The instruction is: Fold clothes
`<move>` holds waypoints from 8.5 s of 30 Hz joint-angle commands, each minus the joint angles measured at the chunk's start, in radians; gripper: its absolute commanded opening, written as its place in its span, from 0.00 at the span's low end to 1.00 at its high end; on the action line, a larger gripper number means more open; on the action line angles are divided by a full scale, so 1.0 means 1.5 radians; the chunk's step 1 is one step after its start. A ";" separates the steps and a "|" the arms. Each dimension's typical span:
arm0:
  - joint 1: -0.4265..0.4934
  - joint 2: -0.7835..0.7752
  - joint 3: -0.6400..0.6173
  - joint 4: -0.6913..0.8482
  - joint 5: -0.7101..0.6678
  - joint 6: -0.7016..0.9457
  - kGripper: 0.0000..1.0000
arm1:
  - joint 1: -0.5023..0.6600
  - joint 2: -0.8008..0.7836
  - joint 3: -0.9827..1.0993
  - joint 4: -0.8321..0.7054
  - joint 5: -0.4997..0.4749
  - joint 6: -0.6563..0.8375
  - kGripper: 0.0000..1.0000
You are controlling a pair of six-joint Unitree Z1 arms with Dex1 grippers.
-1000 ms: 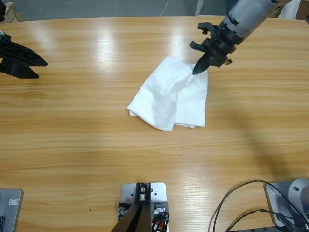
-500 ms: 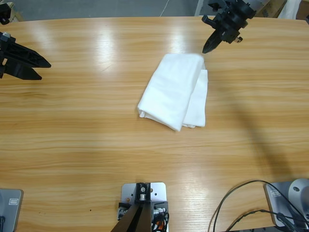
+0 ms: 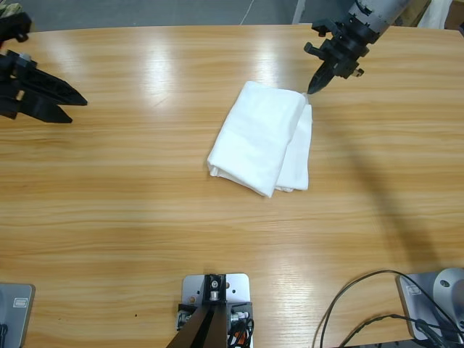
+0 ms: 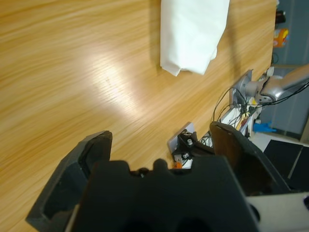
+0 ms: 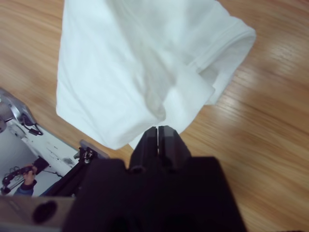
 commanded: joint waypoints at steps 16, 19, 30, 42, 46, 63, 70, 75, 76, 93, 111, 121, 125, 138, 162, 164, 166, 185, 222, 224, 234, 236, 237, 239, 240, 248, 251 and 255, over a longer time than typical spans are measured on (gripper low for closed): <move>-0.136 0.358 0.002 -0.332 -0.131 -0.222 0.80 | 0.053 -0.224 0.131 -0.028 -0.008 0.008 0.92; -0.183 0.358 -0.027 -0.332 -0.128 -0.270 0.81 | 0.053 -0.231 0.124 -0.017 -0.009 0.008 0.92; -0.221 0.390 -0.075 -0.330 -0.132 -0.389 0.88 | 0.053 -0.278 0.116 0.020 -0.004 -0.007 0.96; -0.242 0.442 -0.241 -0.087 0.062 -0.326 0.84 | 0.053 -0.333 0.122 0.047 0.041 -0.017 0.98; -0.264 0.468 -0.321 -0.025 0.136 -0.308 0.83 | 0.053 -0.343 0.137 0.049 0.049 -0.027 0.98; -0.337 0.519 -0.464 -0.056 0.067 -0.367 0.91 | 0.054 -0.395 0.234 0.015 0.059 -0.041 1.00; -0.335 0.491 -0.472 0.045 0.151 -0.384 0.95 | 0.054 -0.399 0.252 0.014 0.061 -0.048 1.00; -0.335 0.482 -0.486 0.074 0.175 -0.358 0.96 | 0.054 -0.391 0.257 0.005 0.065 -0.052 1.00; -0.335 0.494 -0.500 0.075 0.174 -0.353 0.96 | 0.054 -0.392 0.257 0.005 0.066 -0.053 1.00; -0.336 0.658 -0.769 0.295 0.149 -0.338 0.89 | 0.040 -0.412 0.268 0.007 0.068 -0.065 1.00; -0.341 0.710 -0.866 0.383 0.111 -0.303 0.00 | 0.028 -0.445 0.266 0.017 0.075 -0.067 1.00; -0.341 0.712 -0.870 0.404 0.117 -0.291 0.00 | 0.025 -0.445 0.254 0.023 0.076 -0.067 1.00; -0.341 0.712 -0.869 0.425 0.137 -0.287 0.00 | 0.024 -0.443 0.251 0.023 0.076 -0.067 1.00; -0.313 0.700 -0.865 0.476 0.192 -0.287 0.00 | 0.024 -0.434 0.246 0.020 0.080 -0.067 1.00; -0.240 0.577 -0.732 0.485 0.324 -0.241 0.00 | 0.024 -0.403 0.235 -0.004 0.104 -0.070 1.00; -0.225 0.569 -0.714 0.484 0.333 -0.238 0.00 | 0.024 -0.403 0.236 -0.005 0.106 -0.070 1.00; -0.206 0.558 -0.696 0.484 0.339 -0.237 0.00 | 0.024 -0.402 0.236 -0.006 0.109 -0.070 1.00; -0.029 0.481 -0.431 0.366 0.379 -0.190 0.00 | 0.024 -0.402 0.236 -0.006 0.120 -0.072 1.00; 0.310 0.399 -0.404 0.344 0.469 -0.092 0.00 | 0.036 -0.393 0.234 -0.004 0.148 -0.071 0.99; 0.300 0.392 -0.404 0.343 0.439 -0.077 0.00 | 0.037 -0.392 0.231 -0.003 0.150 -0.071 1.00; 0.237 0.304 -0.402 0.323 0.410 -0.063 0.97 | 0.039 -0.407 0.254 -0.008 0.155 -0.072 1.00; 0.231 0.317 -0.393 0.335 0.412 -0.063 0.97 | 0.039 -0.412 0.260 -0.009 0.157 -0.072 1.00; 0.216 0.309 -0.387 0.334 0.413 -0.064 0.97 | 0.039 -0.413 0.262 -0.010 0.160 -0.072 1.00; 0.173 0.296 -0.385 0.334 0.425 -0.073 0.97 | 0.045 -0.414 0.268 -0.014 0.166 -0.072 1.00; 0.156 0.295 -0.385 0.334 0.425 -0.078 0.97 | 0.049 -0.414 0.271 -0.017 0.167 -0.072 1.00; 0.013 0.314 -0.375 0.323 0.429 -0.141 0.97 | 0.056 -0.438 0.308 -0.032 0.169 -0.070 1.00; 0.006 0.332 -0.376 0.319 0.431 -0.144 0.97 | 0.056 -0.447 0.319 -0.036 0.169 -0.070 1.00; 0.010 0.342 -0.378 0.318 0.454 -0.148 0.97 | 0.056 -0.452 0.329 -0.038 0.169 -0.070 1.00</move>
